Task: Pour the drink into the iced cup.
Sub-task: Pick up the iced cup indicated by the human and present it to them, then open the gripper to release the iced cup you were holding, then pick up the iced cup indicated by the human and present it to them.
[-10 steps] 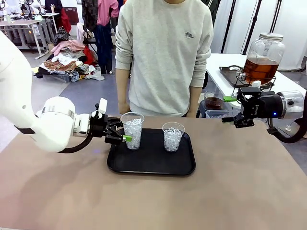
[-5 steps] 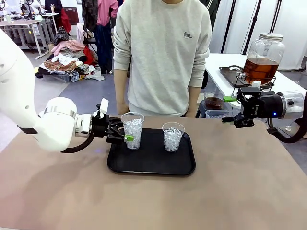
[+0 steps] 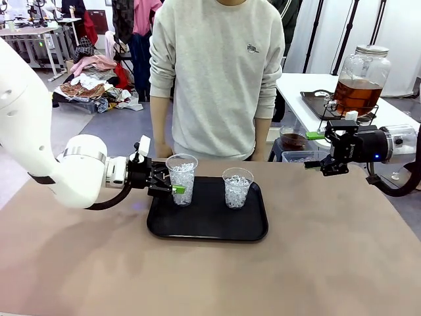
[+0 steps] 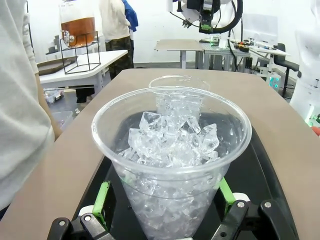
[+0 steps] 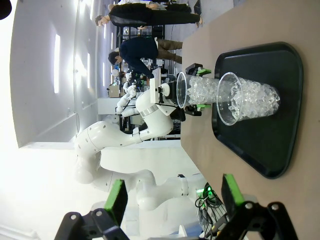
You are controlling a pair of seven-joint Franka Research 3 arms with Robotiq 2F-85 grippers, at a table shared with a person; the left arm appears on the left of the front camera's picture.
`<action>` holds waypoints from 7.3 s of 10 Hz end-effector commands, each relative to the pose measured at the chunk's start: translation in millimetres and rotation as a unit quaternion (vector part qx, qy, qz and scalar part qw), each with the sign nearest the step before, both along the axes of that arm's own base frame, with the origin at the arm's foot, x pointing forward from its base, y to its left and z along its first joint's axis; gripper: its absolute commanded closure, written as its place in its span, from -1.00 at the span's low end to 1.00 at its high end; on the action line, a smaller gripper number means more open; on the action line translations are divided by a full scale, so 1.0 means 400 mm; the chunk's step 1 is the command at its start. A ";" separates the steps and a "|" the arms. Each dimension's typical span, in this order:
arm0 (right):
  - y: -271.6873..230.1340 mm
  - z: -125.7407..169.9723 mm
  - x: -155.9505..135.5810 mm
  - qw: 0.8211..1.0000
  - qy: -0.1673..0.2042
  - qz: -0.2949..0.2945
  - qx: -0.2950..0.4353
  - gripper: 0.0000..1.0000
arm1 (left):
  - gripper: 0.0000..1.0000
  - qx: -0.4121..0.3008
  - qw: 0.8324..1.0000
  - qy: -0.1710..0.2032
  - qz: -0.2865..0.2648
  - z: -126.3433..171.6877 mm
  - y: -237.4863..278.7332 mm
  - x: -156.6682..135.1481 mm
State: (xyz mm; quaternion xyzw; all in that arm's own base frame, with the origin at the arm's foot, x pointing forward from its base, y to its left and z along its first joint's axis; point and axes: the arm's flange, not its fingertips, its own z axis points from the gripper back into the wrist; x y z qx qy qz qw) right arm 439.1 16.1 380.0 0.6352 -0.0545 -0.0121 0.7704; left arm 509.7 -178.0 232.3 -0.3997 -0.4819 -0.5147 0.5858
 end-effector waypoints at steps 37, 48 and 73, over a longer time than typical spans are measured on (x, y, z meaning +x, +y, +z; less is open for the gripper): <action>-0.001 0.005 0.000 1.000 -0.002 -0.001 0.001 -1.00 | -0.41 -0.029 0.999 -0.009 0.015 0.327 -0.165 0.095; -0.001 0.005 0.000 1.000 -0.002 -0.001 0.001 -1.00 | -0.41 -0.029 0.999 -0.009 0.015 0.327 -0.165 0.095; -0.001 0.005 0.000 1.000 -0.002 -0.001 0.001 -1.00 | -1.00 -0.036 0.999 0.023 0.011 0.405 0.112 -0.035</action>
